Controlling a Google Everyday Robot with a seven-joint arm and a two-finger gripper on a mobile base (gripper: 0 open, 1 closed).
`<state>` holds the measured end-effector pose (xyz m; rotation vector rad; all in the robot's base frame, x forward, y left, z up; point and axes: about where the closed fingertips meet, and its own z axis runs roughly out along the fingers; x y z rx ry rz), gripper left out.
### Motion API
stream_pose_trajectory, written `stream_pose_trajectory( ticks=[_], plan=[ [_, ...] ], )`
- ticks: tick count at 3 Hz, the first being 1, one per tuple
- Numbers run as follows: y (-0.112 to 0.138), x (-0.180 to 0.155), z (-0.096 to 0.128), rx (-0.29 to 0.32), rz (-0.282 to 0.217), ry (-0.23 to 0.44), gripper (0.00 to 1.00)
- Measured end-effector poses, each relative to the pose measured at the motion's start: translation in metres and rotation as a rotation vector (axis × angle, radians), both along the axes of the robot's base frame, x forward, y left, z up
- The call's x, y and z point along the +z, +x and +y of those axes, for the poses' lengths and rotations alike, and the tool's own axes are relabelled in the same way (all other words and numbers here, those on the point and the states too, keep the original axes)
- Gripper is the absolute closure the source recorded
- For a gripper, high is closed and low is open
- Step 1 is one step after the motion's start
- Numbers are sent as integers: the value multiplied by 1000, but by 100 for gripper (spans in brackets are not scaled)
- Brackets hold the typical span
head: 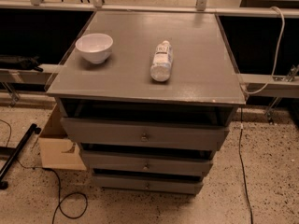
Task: Open middle drawer
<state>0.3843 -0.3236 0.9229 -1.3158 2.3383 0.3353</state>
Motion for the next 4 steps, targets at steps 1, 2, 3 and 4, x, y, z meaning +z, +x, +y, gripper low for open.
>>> stream_pose_trajectory(
  ticks=[1, 2, 3, 4],
  plan=[
    [-26, -12, -5, -21, 26, 65, 0],
    [-26, -12, -5, -21, 26, 65, 0],
    [-27, -12, 5, 27, 21, 114, 0],
    [-41, -26, 8, 58, 30, 202, 0]
  ],
)
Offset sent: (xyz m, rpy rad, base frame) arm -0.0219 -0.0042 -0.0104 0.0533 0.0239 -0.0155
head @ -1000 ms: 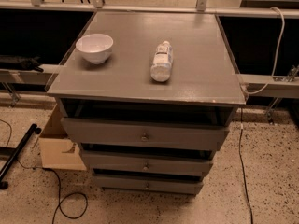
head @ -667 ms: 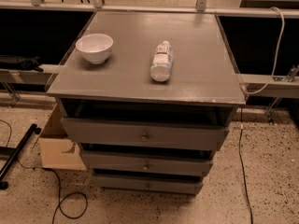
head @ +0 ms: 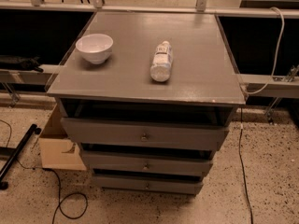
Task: Open middle drawer
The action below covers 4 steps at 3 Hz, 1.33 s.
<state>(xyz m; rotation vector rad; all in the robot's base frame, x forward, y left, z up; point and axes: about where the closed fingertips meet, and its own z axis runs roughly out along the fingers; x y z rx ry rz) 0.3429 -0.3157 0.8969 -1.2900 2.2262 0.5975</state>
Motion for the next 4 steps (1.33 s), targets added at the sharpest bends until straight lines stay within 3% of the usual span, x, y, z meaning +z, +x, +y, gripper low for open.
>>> stream_pose_trajectory(
  ticks=[1, 3, 4],
  plan=[
    [-50, -29, -8, -14, 27, 98, 0],
    [-37, -36, -8, -33, 33, 118, 0],
    [-41, -70, 3, -12, 78, 212, 0]
  ],
)
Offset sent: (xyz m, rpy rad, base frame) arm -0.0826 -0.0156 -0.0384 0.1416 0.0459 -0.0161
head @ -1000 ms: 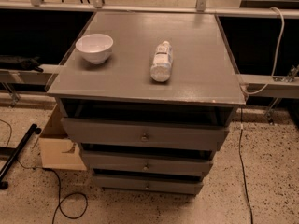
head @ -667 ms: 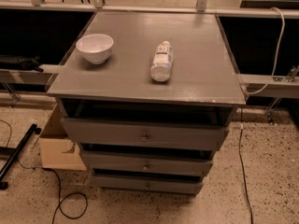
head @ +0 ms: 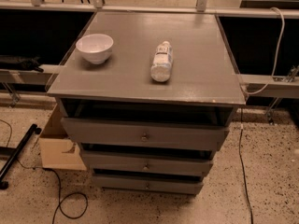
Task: Open middle drawer
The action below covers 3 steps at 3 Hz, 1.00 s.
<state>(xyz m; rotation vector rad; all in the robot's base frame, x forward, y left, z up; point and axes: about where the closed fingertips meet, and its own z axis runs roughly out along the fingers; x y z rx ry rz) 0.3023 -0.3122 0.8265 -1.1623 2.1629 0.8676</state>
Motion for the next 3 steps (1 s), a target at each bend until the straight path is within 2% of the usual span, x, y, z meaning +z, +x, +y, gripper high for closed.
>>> stream_pose_trajectory(
  ticks=[1, 2, 3],
  plan=[
    [-21, -41, 9, 13, 76, 94, 0],
    [-21, -41, 9, 13, 76, 94, 0],
    [-12, -44, 14, 18, 52, 167, 0]
  ],
)
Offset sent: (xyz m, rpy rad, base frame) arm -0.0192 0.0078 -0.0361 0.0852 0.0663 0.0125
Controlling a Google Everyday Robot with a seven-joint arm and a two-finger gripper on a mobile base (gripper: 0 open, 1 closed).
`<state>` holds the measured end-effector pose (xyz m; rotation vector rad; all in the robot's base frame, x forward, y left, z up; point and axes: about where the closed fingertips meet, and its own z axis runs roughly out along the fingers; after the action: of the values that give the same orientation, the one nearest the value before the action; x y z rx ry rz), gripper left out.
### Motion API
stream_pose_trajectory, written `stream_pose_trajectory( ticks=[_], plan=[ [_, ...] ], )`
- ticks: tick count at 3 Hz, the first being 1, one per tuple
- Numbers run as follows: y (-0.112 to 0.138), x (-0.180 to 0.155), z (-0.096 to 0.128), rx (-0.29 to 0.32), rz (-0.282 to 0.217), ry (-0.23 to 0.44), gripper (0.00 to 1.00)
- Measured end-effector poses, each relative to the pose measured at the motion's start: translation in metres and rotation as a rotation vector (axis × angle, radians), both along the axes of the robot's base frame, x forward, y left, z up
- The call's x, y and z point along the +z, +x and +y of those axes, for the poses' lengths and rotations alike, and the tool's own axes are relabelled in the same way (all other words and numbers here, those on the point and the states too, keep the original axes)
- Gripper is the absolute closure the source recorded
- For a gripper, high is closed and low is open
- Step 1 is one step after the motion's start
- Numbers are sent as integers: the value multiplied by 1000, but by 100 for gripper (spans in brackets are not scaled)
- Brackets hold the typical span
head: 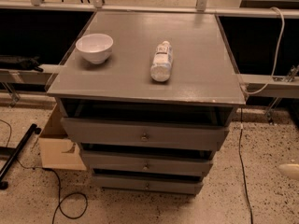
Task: Open middle drawer
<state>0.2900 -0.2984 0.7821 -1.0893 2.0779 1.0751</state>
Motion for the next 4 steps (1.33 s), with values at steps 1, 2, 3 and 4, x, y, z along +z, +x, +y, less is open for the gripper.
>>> stream_pose_trajectory(
  ticks=[1, 2, 3, 4],
  plan=[
    [10, 0, 8, 9, -31, 83, 0],
    [8, 8, 27, 11, -67, 146, 0],
    [-7, 17, 68, 48, -100, 167, 0],
    [-7, 17, 68, 48, -100, 167, 0]
  ],
)
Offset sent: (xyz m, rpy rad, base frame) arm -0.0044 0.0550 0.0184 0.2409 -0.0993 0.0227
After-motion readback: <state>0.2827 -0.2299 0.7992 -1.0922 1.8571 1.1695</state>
